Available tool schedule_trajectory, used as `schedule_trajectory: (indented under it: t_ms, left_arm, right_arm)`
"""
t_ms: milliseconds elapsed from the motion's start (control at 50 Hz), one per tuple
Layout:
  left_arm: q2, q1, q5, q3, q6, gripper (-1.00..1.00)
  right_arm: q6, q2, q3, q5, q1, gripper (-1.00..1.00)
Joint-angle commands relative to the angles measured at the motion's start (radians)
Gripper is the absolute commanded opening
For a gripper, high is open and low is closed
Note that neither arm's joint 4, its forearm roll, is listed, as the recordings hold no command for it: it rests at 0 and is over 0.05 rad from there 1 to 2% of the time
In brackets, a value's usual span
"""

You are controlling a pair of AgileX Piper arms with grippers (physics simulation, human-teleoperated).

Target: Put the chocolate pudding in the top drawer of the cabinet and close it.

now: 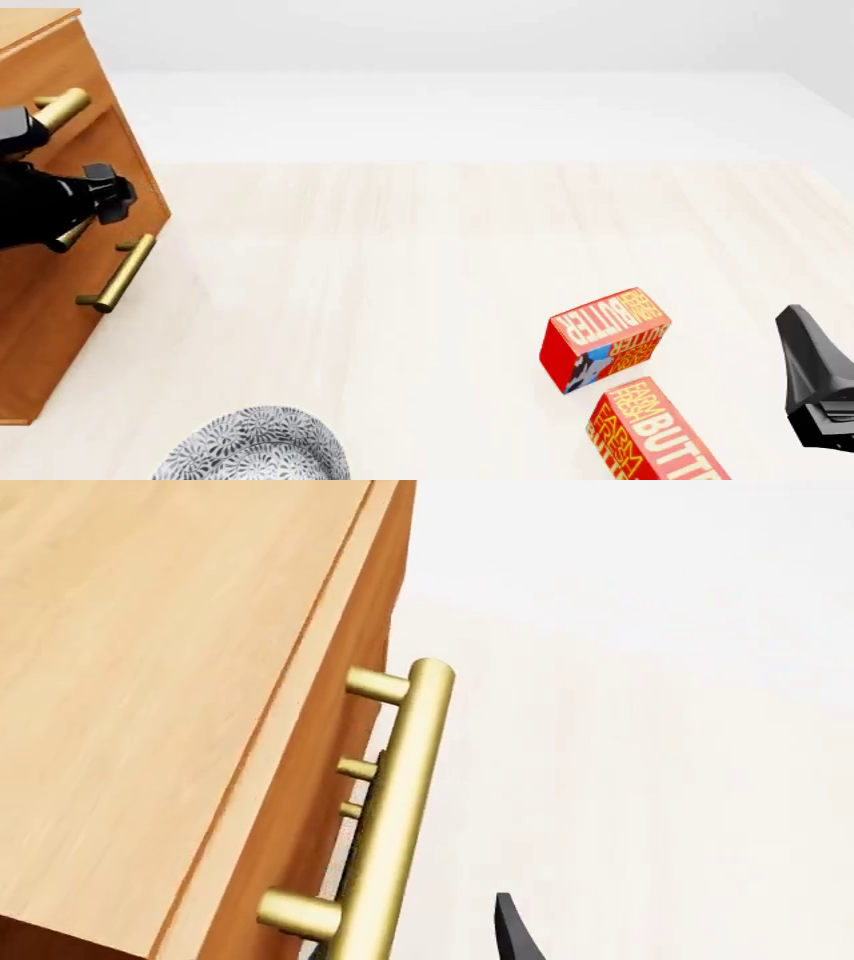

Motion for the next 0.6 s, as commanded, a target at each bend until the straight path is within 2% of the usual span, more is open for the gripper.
schedule_trajectory:
  t_ms: [20,400,480,600]
  left_arm:
    - [0.022,0.074,0.027,-0.059,0.006,1.00]
    - [-0.048,0.130,0.091,-0.095,0.012,1.00]
    - [-0.126,0.145,0.156,-0.127,0.042,1.00]
    - [-0.255,0.126,0.312,-0.240,0.078,1.00]
  right_arm:
    - [0.000,0.000,0.000,0.000,0.000,1.00]
    - [0.000,0.000,0.000,0.000,0.000,1.00]
    - [0.000,0.000,0.000,0.000,0.000,1.00]
    - [0.000,0.000,0.000,0.000,0.000,1.00]
